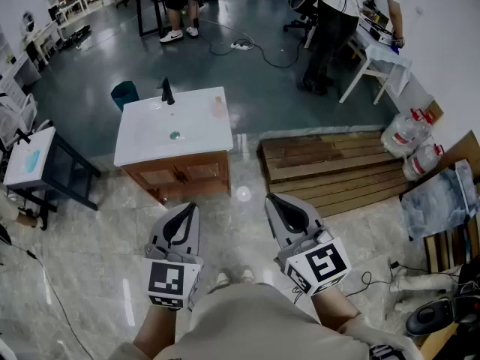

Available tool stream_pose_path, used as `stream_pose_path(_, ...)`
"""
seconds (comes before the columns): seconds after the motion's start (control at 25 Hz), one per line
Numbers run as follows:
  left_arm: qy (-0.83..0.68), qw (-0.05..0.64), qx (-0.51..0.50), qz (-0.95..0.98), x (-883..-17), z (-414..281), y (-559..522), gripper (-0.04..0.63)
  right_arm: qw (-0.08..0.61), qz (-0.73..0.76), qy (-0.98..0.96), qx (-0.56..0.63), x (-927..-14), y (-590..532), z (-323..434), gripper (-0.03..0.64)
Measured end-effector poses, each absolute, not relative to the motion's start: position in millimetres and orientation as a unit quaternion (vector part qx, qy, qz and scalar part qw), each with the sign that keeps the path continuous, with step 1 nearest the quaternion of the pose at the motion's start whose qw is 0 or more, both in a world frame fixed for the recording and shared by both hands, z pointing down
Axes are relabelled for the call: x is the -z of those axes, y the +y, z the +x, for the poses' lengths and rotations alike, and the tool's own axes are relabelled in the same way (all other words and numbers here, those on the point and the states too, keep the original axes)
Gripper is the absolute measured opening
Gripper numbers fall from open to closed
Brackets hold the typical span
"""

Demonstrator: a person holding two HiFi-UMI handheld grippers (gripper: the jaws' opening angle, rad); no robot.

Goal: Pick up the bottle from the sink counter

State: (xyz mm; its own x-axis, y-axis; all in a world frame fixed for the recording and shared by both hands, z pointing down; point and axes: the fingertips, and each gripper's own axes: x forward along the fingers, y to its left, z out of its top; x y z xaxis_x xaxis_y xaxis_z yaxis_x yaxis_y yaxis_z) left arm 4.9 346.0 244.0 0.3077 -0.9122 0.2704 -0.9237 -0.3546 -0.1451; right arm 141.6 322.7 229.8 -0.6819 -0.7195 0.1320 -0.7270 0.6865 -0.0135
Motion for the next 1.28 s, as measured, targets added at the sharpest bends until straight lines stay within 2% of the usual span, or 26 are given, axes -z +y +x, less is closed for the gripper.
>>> stream_pose_path(1.28, -0.578, 0.025, -0.165, 0.799, -276, 44, 335, 0.006, 0.049, 0.374, -0.926, -0.037, -260, 308, 173, -0.002)
